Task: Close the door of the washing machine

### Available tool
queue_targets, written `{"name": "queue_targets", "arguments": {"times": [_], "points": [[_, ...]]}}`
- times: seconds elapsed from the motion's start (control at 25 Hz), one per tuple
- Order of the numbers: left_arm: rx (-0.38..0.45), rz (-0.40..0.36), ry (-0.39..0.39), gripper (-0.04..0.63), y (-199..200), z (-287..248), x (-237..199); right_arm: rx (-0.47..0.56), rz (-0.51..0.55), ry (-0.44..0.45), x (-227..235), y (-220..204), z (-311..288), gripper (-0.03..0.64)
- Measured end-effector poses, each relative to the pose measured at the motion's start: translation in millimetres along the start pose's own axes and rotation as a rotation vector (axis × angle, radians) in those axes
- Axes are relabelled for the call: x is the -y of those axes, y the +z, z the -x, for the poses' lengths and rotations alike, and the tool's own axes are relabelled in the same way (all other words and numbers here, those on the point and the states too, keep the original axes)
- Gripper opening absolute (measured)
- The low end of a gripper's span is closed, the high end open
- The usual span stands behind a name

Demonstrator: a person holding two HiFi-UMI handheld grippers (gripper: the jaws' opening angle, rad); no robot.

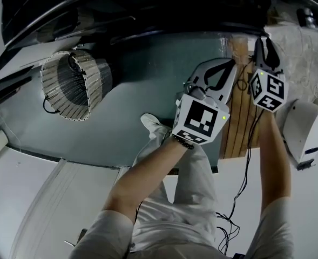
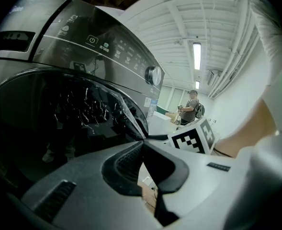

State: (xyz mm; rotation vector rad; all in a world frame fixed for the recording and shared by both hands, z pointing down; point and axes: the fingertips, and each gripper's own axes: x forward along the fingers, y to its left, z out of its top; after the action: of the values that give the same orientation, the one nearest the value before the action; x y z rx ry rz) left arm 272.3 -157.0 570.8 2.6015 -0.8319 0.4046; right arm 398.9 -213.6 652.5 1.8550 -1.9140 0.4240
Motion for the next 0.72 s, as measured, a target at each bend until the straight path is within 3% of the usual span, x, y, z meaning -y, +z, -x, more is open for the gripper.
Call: {"name": "queue_targets", "arguments": {"times": [0.28,0.36,0.52,0.72], "points": [[0.004,-0.012,0.020,0.002,2,18,-7,-0.015,-0.020,0.006,3,-3,1,0.098],[0.016,-0.028,0.022,0.002,8,28,-8,-0.013,-0.048,-0.009,4,-3,9,0.041],[0.051,-0.057,0.042,0.002,26,60,-17,0.035,-0.088,-0.012,-5,8,48,0.012],[0.073,-0.062,0.109,0.002,56,130,-36,0.106,-0.100,0.070,-32,52,129,0.011]]}}
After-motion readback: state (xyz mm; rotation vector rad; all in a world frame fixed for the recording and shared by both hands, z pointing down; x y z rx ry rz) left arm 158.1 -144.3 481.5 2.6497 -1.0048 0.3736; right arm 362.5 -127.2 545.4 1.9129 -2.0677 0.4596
